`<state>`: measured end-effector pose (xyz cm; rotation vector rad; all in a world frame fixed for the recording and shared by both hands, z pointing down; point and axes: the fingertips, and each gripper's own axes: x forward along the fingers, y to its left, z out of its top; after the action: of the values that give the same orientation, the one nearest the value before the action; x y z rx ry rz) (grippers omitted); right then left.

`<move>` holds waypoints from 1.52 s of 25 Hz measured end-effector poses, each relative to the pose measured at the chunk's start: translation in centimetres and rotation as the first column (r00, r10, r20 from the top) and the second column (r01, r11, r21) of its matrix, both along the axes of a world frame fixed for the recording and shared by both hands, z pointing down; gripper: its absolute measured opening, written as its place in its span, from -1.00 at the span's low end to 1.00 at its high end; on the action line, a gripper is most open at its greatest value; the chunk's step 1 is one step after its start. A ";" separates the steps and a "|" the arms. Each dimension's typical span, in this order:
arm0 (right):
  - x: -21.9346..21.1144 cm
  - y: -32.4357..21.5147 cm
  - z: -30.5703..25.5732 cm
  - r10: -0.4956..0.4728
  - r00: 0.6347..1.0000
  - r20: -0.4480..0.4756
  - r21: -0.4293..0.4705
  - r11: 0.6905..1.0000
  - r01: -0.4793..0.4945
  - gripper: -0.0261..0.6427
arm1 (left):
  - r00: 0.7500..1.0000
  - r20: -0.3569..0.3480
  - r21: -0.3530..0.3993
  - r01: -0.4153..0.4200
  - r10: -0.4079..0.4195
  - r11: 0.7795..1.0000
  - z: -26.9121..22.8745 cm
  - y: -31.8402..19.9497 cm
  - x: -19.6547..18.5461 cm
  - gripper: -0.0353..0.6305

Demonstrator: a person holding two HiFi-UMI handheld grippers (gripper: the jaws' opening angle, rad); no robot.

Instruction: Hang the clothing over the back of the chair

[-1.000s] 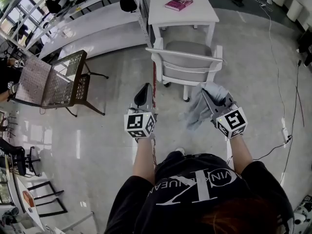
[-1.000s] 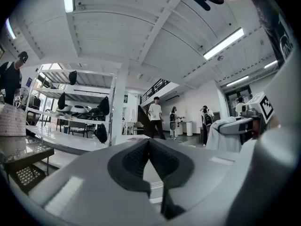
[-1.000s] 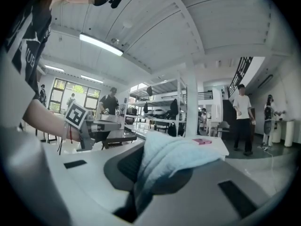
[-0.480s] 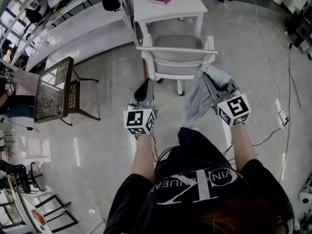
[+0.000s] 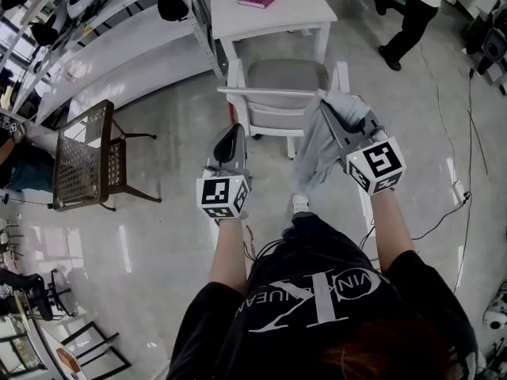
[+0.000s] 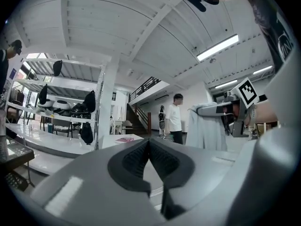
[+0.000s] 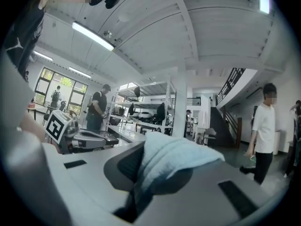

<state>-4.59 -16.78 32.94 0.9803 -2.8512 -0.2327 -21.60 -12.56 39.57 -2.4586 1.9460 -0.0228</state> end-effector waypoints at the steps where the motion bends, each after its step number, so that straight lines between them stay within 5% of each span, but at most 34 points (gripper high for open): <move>1: -0.3 -0.6 -0.4 -0.003 1.000 0.003 0.007 1.000 0.003 -0.83 | 1.000 -0.004 0.005 0.005 -0.005 1.000 -0.2 -0.7 -0.2 -0.86; 17: -6.5 -14.5 -3.8 -0.094 0.993 -0.073 0.068 0.993 0.099 -0.83 | 0.999 -0.015 0.010 0.050 -0.050 0.999 -2.0 -11.3 -2.5 -0.86; 25: -7.8 -19.8 -4.2 -0.135 0.981 -0.142 0.084 0.985 0.148 -0.83 | 0.999 0.002 0.003 0.040 -0.040 0.999 -2.0 -13.9 -0.6 -0.86; 34: -9.4 -28.7 -7.8 -0.102 0.979 -0.177 0.179 0.975 0.133 -0.83 | 0.999 0.022 -0.013 0.035 -0.034 0.999 -2.1 -18.0 -0.3 -0.86; 38: -9.1 -30.4 -5.1 -0.097 0.976 -0.193 0.105 0.987 0.118 -0.83 | 0.999 0.021 -0.034 0.031 -0.031 0.999 -1.1 -18.3 0.0 -0.86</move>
<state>-13.70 -47.21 27.89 0.7767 -2.7456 -0.4795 -21.58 -30.83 38.49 -2.4387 1.9924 -0.0815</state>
